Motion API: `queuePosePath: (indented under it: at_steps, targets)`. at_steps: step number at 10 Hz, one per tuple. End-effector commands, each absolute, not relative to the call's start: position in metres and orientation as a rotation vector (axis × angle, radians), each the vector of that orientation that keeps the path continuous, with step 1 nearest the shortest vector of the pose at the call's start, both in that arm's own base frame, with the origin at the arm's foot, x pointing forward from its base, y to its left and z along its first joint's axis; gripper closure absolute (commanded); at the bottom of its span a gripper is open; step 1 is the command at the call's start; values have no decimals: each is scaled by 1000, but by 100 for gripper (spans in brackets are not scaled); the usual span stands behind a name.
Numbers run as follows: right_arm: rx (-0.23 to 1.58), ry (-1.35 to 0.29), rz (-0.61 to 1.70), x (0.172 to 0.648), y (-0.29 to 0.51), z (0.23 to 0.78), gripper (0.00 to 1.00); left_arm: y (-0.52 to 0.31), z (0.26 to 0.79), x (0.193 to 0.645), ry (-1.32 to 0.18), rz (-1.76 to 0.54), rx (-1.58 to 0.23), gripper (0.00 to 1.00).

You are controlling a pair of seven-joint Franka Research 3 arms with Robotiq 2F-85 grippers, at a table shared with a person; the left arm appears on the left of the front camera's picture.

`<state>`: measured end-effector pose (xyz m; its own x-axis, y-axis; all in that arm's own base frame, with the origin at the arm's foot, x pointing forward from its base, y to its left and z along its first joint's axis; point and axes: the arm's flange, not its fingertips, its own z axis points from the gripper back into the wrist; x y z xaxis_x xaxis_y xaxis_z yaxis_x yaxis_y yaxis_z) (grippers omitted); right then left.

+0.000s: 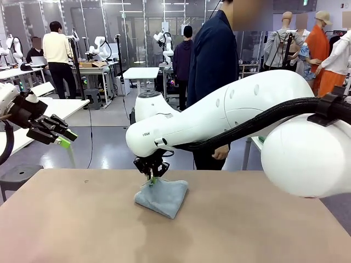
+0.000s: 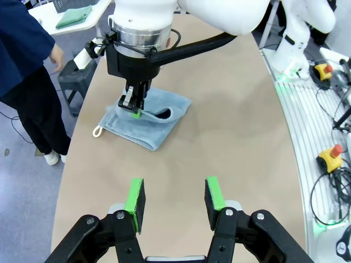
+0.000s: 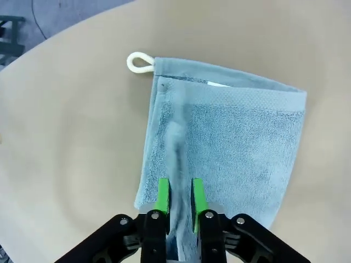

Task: Fold the towels and place them in the basket.
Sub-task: When a person lays out a Towel with hook on the table, fold it in half twice.

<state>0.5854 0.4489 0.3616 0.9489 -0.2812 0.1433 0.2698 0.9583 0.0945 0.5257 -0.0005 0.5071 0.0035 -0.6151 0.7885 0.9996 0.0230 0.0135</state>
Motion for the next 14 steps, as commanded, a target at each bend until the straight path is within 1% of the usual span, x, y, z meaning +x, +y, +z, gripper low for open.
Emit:
queuePosePath:
  at_steps: [1, 2, 3, 6, 8, 9, 12, 13, 14]
  targets:
    - [102, -231, -319, 574, 446, 370, 57, 0, 509, 524, -715, -1442, -679, 43]
    - [112, -240, -318, 571, 444, 375, 64, 0, 509, 524, -715, -1442, -679, 43]
    - [123, -248, -319, 564, 437, 385, 37, 0, 509, 524, -715, -1442, -679, 43]
    - [166, -159, -320, 520, 375, 411, 37, 0, 509, 524, -715, -1442, -679, 43]
    - [206, -115, -333, 499, 329, 403, 37, 0, 509, 524, -715, -1442, -679, 43]
    - [248, -118, -311, 492, 310, 394, 37, 0, 509, 524, -715, -1442, -679, 43]
    - [235, -205, -265, 486, 286, 379, 37, 0, 509, 524, -715, -1442, -679, 43]
    - [263, -194, -277, 489, 285, 378, 37, 0, 509, 524, -715, -1442, -679, 43]
    - [249, -165, -322, 496, 282, 376, 37, 0, 509, 524, -715, -1442, -679, 43]
